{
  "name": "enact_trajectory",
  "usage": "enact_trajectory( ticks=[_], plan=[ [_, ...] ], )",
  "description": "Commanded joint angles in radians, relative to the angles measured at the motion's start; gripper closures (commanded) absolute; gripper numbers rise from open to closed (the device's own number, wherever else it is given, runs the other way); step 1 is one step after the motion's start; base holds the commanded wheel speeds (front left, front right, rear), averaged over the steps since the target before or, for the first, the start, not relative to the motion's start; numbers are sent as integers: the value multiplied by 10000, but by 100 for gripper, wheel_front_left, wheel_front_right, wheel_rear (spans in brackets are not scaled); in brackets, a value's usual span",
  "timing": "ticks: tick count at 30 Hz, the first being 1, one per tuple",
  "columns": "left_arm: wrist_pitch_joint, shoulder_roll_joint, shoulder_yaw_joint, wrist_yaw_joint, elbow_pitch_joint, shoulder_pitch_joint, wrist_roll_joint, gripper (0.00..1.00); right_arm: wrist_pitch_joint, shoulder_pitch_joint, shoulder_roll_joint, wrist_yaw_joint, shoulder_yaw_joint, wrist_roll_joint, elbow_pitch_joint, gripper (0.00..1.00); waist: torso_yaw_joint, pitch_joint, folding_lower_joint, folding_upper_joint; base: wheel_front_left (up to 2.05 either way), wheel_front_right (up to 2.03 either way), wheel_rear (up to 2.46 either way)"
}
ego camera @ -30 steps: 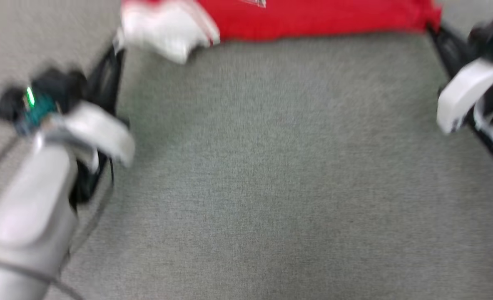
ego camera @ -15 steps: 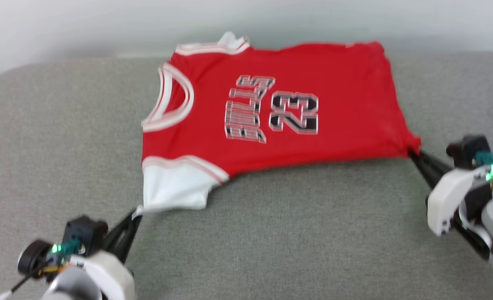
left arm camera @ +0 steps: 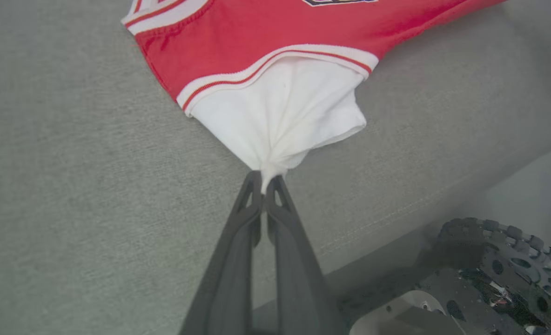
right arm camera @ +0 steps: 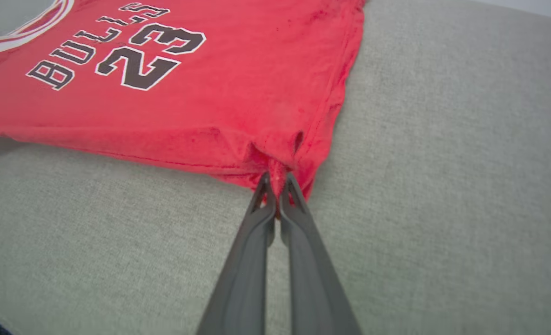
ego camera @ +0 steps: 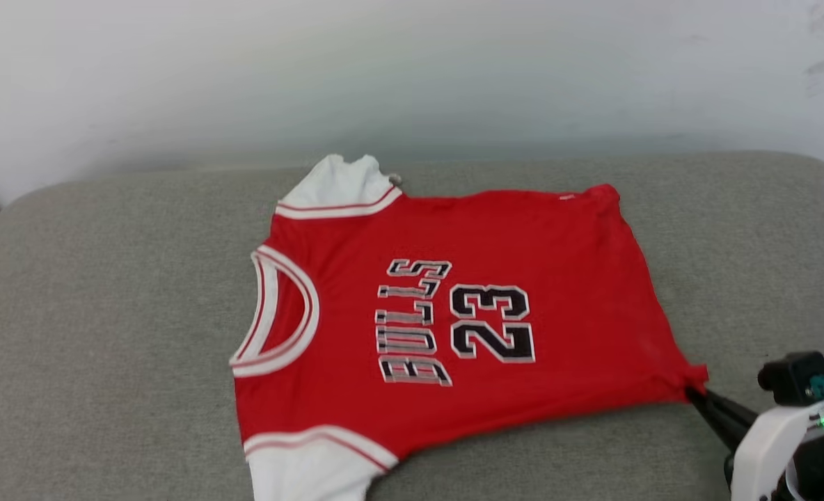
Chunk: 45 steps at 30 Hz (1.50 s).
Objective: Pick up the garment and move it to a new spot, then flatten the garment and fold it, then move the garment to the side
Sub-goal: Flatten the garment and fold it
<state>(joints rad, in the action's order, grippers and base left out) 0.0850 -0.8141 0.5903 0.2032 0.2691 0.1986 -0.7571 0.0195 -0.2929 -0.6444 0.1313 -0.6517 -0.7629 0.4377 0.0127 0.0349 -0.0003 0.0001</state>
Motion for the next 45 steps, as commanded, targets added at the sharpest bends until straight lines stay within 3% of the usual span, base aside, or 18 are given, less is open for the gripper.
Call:
enact_trajectory(
  ticks=[1, 9, 17, 23, 34, 45],
  plan=[
    [69, -108, 58, 59, 113, 315, -145, 100, -147, 381, -127, -11, 131, -34, -198, 100, -119, -113, 3, -1, 0, 0, 0],
    [345, -511, 291, -92, 679, 953, -412, 100, -1007, 1673, -561, -11, 965, 57, -1503, 100, -272, -68, 3, -1, 0, 0, 0],
    [-40, -526, -331, 90, 841, -72, 9, 100, -1824, 1851, -406, -11, 1822, 382, -2542, 100, -325, 362, 3, -1, 0, 0, 0],
    [-101, -450, -754, -172, 774, -1375, 193, 100, -2392, 1465, -289, -9, 2313, 853, -2924, 100, -235, 1077, 3, -1, 0, 0, 0],
    [65, 286, -882, -742, -788, -4006, 480, 100, -2948, 292, 163, -9, 2704, 1535, -2635, 100, -193, 2223, 3, -1, 0, 0, 0],
    [350, 1044, -320, -1580, -3019, -5944, 843, 100, -3150, -435, 344, -11, 2669, 2043, -1863, 100, -68, 2747, 3, -1, 0, 0, 0]
  ],
)
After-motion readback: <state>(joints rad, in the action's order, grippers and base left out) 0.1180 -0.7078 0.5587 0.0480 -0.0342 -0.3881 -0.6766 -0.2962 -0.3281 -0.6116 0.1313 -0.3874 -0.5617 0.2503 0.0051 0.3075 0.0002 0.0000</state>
